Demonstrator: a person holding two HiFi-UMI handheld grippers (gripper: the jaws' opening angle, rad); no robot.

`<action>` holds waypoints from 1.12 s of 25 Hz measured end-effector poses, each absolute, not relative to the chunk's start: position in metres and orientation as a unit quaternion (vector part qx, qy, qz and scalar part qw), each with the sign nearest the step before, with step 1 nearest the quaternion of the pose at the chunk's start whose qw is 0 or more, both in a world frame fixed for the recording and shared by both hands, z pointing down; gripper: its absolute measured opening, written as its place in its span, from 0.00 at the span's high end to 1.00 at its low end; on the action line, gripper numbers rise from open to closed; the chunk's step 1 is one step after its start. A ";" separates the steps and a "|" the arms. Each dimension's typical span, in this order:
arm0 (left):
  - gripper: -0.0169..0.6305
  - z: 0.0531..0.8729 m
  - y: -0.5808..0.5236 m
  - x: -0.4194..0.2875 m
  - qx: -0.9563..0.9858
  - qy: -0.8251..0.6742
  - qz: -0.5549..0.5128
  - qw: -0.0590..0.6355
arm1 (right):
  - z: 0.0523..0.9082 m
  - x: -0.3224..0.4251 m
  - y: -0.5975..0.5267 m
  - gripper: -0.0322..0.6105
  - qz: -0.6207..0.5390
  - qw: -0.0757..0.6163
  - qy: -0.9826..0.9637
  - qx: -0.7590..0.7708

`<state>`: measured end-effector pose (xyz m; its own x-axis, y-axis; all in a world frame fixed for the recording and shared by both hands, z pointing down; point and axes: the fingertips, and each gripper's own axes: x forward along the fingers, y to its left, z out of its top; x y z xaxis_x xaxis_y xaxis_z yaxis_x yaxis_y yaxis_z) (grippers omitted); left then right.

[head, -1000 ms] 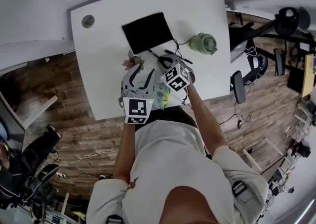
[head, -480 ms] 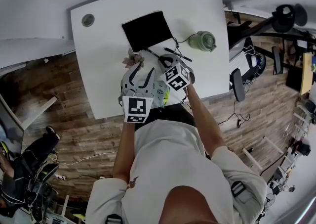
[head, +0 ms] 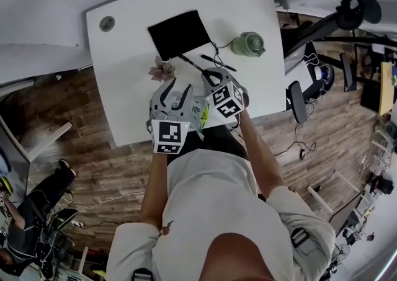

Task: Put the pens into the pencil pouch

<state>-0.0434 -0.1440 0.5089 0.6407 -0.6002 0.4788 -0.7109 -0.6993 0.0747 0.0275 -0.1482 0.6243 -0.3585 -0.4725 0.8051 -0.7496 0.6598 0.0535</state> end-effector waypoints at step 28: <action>0.73 0.561 -0.010 0.000 0.857 -0.387 0.311 0.142 | 0.607 0.091 0.004 0.89 0.150 0.410 -0.834 0.337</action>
<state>0.0004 -0.0097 0.5610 0.5080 -0.5742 0.6421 -0.7505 -0.6608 0.0028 0.0908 0.0037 0.6066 -0.4354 -0.4395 0.7857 -0.6856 0.7274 0.0269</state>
